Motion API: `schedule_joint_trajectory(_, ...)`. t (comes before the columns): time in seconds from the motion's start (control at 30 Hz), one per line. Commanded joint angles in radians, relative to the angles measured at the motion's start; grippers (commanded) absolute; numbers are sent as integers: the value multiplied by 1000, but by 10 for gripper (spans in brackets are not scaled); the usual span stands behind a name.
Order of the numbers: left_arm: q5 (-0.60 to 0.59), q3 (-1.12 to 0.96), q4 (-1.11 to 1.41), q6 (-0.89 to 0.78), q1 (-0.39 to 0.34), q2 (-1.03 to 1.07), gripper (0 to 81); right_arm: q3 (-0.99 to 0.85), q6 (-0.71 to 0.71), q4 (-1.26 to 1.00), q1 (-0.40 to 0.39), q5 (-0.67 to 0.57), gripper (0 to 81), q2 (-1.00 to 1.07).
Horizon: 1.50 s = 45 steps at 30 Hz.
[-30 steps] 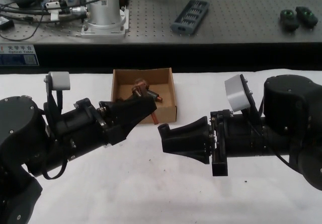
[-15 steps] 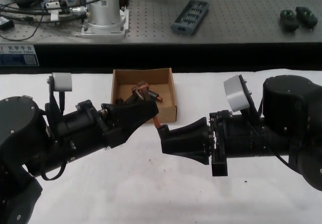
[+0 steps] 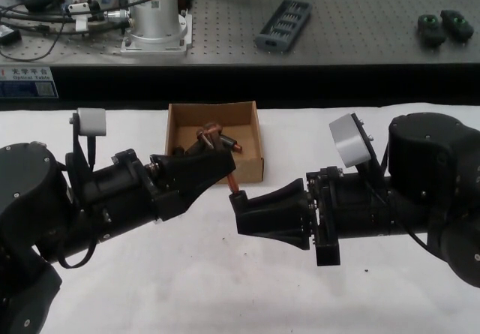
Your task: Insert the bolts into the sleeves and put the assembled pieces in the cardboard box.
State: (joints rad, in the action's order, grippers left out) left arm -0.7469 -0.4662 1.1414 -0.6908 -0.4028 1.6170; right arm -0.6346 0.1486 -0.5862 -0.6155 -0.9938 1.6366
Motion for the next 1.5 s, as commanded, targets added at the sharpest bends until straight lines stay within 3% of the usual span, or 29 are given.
schedule_joint_trajectory(0.0, -25, -10, 11, -30, 0, -4, 6, -12, 12, -34, -4, -19, 43, 1)
schedule_joint_trajectory(0.4, -89, -10, 45, -66, 0, -4, 6, -12, 12, -34, 7, -29, 43, 1)
schedule_joint_trajectory(0.63, -34, -10, 66, -66, 0, -6, 6, -12, 7, -7, 9, -29, 43, 1)
schedule_joint_trajectory(1.47, -70, -10, 72, -89, 0, -6, 6, -12, -30, -12, 10, 0, 43, 1)
